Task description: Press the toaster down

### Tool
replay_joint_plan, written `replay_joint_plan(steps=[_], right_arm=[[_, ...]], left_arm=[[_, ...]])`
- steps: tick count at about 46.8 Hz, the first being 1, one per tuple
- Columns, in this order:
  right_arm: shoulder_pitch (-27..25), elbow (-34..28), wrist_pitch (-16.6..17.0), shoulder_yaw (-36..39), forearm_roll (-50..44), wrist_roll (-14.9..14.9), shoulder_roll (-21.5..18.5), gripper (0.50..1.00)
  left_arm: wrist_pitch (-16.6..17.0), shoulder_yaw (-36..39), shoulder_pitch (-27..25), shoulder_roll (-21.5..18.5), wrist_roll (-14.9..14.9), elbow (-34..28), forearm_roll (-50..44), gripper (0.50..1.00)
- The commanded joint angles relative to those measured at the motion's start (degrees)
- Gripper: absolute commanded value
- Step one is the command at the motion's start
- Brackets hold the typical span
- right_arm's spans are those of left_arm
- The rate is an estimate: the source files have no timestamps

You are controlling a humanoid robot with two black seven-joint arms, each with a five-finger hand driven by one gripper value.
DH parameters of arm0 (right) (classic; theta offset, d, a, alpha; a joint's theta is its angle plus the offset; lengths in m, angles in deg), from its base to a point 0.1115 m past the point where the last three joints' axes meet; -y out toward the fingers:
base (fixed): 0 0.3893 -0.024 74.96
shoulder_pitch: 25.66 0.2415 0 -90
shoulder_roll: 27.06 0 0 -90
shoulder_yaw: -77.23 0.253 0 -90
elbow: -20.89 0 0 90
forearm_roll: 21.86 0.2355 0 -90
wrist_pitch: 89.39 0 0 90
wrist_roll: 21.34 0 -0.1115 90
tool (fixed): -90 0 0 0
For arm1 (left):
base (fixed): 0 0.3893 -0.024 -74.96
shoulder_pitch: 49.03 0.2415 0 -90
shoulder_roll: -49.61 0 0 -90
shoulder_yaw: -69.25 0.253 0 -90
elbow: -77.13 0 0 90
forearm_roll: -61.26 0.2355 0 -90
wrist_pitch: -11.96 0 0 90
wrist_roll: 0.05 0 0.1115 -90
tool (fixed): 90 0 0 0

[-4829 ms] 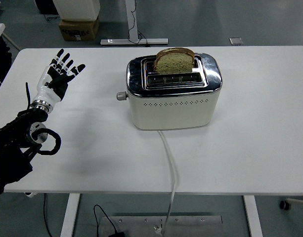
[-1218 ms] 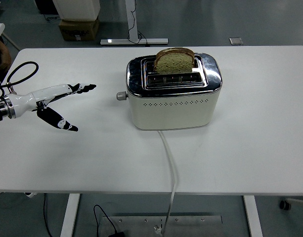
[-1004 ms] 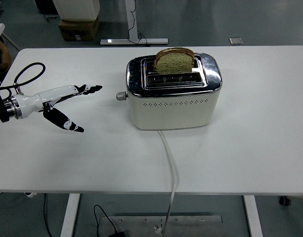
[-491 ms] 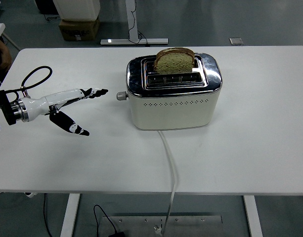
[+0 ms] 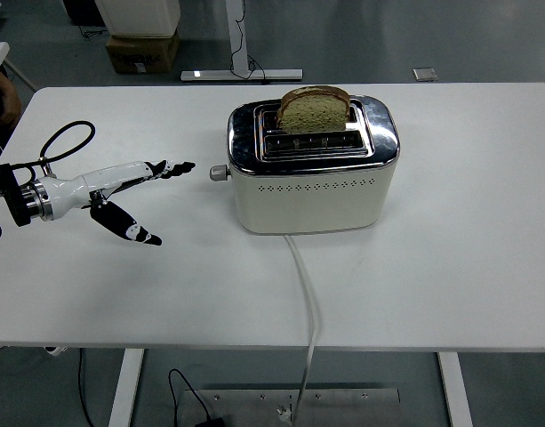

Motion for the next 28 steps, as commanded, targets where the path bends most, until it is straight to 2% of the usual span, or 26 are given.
replay_joint_plan(steps=[1, 28], right_arm=[[0.07, 0.02, 0.0, 0.0, 0.0, 0.0, 0.0, 0.998], [0.07, 0.02, 0.0, 0.0, 0.0, 0.0, 0.0, 0.998]], left_arm=[[0.02, -0.01, 0.16, 0.22, 0.01, 0.13, -0.08, 1.0], [0.19, -0.01, 0.33, 2.77, -0.17, 1.1, -0.43, 1.0]])
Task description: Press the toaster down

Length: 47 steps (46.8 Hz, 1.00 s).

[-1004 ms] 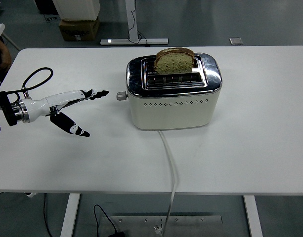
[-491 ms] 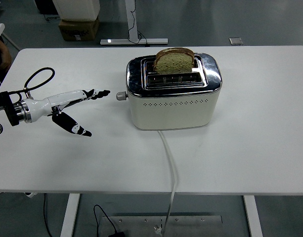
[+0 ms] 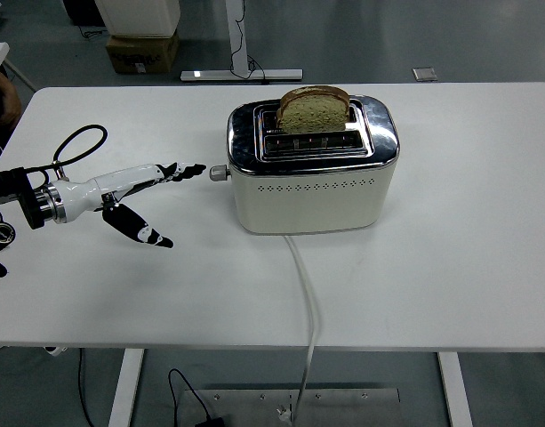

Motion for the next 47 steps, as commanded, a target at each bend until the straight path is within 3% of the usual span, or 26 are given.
replay_joint_plan(steps=[1, 47], right_arm=[[0.06, 0.0, 0.0, 0.0, 0.0, 0.0, 0.0, 0.998], [-0.03, 0.0, 0.0, 0.0, 0.0, 0.0, 0.0, 0.998]], left_arm=[[-0.01, 0.0, 0.08, 0.47, -0.04, 0.4, -0.01, 1.0], [-0.01, 0.08, 0.26, 2.93, -0.04, 2.6, -0.28, 1.0]])
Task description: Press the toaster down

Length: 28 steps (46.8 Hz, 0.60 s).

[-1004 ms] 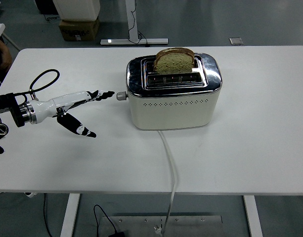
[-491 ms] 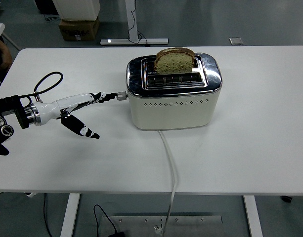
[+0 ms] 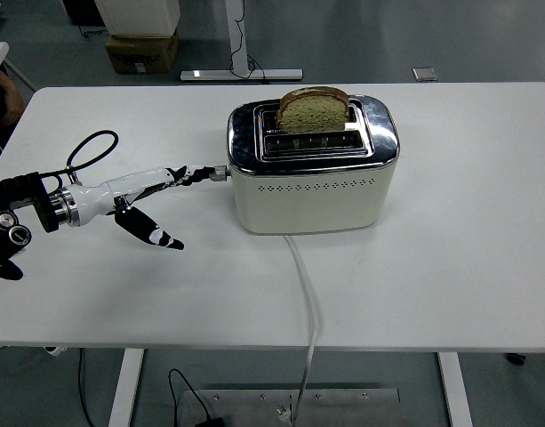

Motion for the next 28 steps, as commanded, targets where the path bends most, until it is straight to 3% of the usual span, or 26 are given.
replay_joint_plan(steps=[1, 28], right_arm=[[-0.01, 0.0, 0.0, 0.0, 0.0, 0.0, 0.0, 0.998], [-0.01, 0.0, 0.0, 0.0, 0.0, 0.0, 0.0, 0.998]], left_arm=[[-0.07, 0.0, 0.09, 0.01, 0.0, -0.01, -0.03, 1.0], [0.02, 1.58, 0.44, 1.94, 0.0, 2.81, -0.03, 1.0]])
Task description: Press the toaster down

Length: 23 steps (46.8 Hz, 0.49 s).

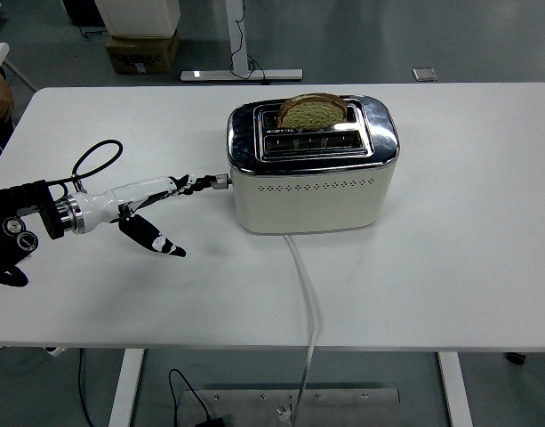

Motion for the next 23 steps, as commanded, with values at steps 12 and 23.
replay_joint_plan(steps=[12, 23], right_arm=[[0.05, 0.01, 0.0, 0.0, 0.0, 0.0, 0.0, 0.998], [-0.03, 0.01, 0.0, 0.0, 0.0, 0.0, 0.0, 1.0]], left_arm=[[0.05, 0.06, 0.01, 1.3, -0.02, 1.34, -0.07, 1.0], [0.05, 0.14, 0.1, 2.18, -0.02, 1.96, -0.16, 1.0]])
